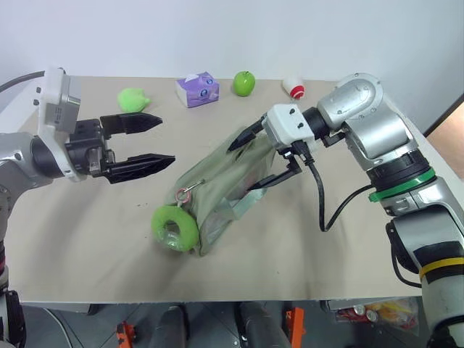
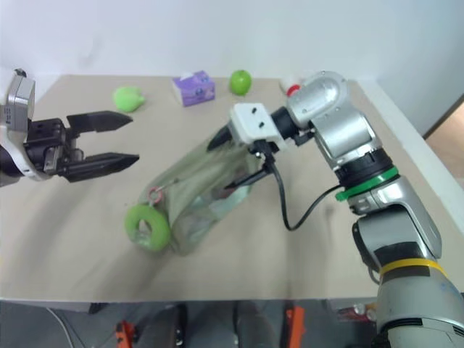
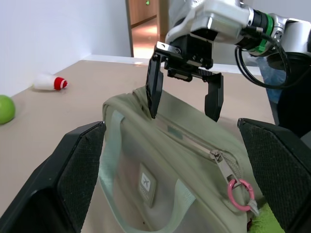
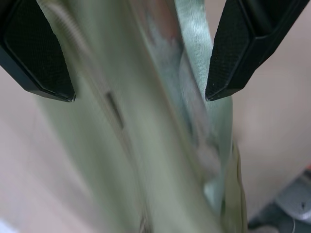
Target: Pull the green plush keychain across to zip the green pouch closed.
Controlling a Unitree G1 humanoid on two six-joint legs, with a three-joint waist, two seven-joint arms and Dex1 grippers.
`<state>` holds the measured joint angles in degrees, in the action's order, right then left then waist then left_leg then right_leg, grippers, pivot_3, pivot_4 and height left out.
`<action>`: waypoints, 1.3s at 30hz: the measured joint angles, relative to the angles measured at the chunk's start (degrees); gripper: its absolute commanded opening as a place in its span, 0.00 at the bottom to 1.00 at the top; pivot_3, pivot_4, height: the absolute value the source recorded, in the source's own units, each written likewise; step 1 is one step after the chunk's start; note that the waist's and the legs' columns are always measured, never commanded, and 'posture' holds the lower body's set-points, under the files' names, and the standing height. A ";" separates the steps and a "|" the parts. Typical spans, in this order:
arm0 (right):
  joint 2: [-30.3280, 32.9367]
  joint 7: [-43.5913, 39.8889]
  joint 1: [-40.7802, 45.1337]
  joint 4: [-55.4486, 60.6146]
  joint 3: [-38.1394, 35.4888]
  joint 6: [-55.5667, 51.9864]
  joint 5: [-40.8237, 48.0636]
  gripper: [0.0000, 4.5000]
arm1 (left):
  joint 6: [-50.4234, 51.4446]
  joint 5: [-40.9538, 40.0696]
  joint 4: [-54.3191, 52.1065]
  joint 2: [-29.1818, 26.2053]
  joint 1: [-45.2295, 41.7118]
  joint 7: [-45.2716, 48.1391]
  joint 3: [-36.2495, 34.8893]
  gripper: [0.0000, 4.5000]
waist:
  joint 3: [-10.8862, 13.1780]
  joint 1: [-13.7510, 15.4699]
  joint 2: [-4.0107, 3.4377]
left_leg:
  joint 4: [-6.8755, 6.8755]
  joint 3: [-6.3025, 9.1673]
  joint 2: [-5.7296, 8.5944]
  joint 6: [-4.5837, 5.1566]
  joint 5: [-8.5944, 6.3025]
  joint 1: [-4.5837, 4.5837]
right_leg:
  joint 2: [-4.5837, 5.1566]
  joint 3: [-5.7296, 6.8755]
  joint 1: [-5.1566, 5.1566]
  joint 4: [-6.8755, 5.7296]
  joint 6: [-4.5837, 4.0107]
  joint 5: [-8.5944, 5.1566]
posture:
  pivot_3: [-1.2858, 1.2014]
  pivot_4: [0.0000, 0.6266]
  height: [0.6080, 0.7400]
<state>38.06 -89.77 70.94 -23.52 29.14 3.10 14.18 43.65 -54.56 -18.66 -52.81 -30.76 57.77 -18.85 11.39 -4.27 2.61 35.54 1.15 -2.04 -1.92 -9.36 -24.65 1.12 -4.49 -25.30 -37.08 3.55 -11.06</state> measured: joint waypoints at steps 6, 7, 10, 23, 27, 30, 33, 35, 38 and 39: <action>-2.49 0.00 0.32 -6.67 -0.15 6.10 -5.92 0.38 | -0.08 -0.11 -0.49 0.24 1.41 -0.94 -0.26 1.00 | 0.00 -0.01 -0.01 | 0.00 0.01 -0.02 -0.01 0.01 0.02 | -0.02 0.02 0.01 -0.03 -0.03 0.03 | 0.52 0.24 1.00; -2.49 0.00 0.32 -6.67 -0.15 6.10 -5.92 0.38 | -0.08 -0.11 -0.49 0.24 1.41 -0.94 -0.26 1.00 | 0.00 -0.01 -0.01 | 0.00 0.01 -0.02 -0.01 0.01 0.02 | -0.02 0.01 0.01 -0.03 -0.03 0.03 | 0.52 0.24 1.00; -2.47 -0.02 0.32 -8.26 -0.38 7.56 -6.93 0.13 | -0.09 -0.22 -0.37 0.74 1.38 -1.16 -0.21 1.00 | 0.00 -0.01 -0.01 | 0.01 0.01 -0.02 -0.01 0.01 0.03 | -0.02 0.02 0.02 -0.03 -0.03 0.03 | 0.52 0.24 1.00; -0.06 0.86 3.10 -8.99 -5.04 -7.22 -10.91 0.02 | -1.01 0.50 1.45 4.08 1.27 -2.44 1.07 1.00 | 0.02 0.10 -0.04 | 0.07 0.05 0.00 -0.11 0.09 -0.01 | -0.02 0.02 0.00 -0.10 -0.08 0.09 | 0.52 0.24 1.00; 1.09 1.58 7.38 -5.31 -5.69 -19.31 -11.58 0.02 | -1.08 0.61 1.85 4.63 1.27 -2.65 1.18 1.00 | 0.03 -0.09 -0.05 | -0.01 0.00 -0.05 -0.13 0.07 0.00 | -0.03 0.02 -0.08 -0.10 -0.13 0.05 | 0.52 0.24 1.00; 1.13 2.44 8.94 -2.07 -6.70 -26.03 -12.01 0.02 | -1.13 0.68 1.98 5.04 1.27 -2.74 1.74 1.00 | 0.03 -0.06 -0.06 | -0.05 0.07 -0.12 -0.13 0.07 0.00 | -0.12 0.12 -0.09 -0.11 -0.20 0.01 | 0.52 0.24 1.00; 1.64 2.60 7.92 2.94 -6.82 -29.19 -12.05 0.02 | -1.21 0.71 2.47 5.22 1.09 -2.80 2.07 1.00 | 0.04 -0.02 -0.06 | -0.05 0.09 -0.12 -0.13 0.07 -0.01 | -0.12 0.13 -0.08 -0.11 -0.22 0.00 | 0.52 0.24 1.00; 2.12 2.70 5.65 7.28 -6.83 -30.96 -12.04 0.02 | -1.27 0.73 3.01 5.58 0.66 -2.86 2.27 1.00 | 0.03 0.01 -0.06 | -0.03 0.07 -0.10 -0.14 0.07 -0.02 | -0.10 0.12 -0.06 -0.11 -0.20 0.00 | 0.52 0.24 1.00; 2.18 3.03 1.79 11.54 -6.76 -34.37 -11.93 0.02 | -1.32 0.94 3.64 6.01 -0.18 -3.17 2.59 1.00 | 0.03 0.02 -0.06 | 0.02 0.07 -0.08 -0.14 0.07 -0.04 | -0.08 0.11 -0.06 -0.10 -0.15 0.03 | 0.52 0.24 1.00; 2.19 3.19 0.92 12.35 -6.73 -35.31 -11.84 0.02 | -1.33 1.01 3.64 6.06 -0.22 -3.25 2.62 1.00 | 0.03 0.02 -0.06 | 0.02 0.07 -0.08 -0.13 0.07 -0.04 | -0.08 0.10 -0.06 -0.11 -0.14 0.04 | 0.52 0.24 1.00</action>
<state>40.25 -86.58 71.85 -11.16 22.41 -32.21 2.34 42.32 -53.56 -15.03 -46.75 -30.98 54.52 -16.23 11.43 -4.26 2.55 35.56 1.22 -2.12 -2.06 -9.29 -24.68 1.04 -4.39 -25.37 -37.19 3.41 -11.02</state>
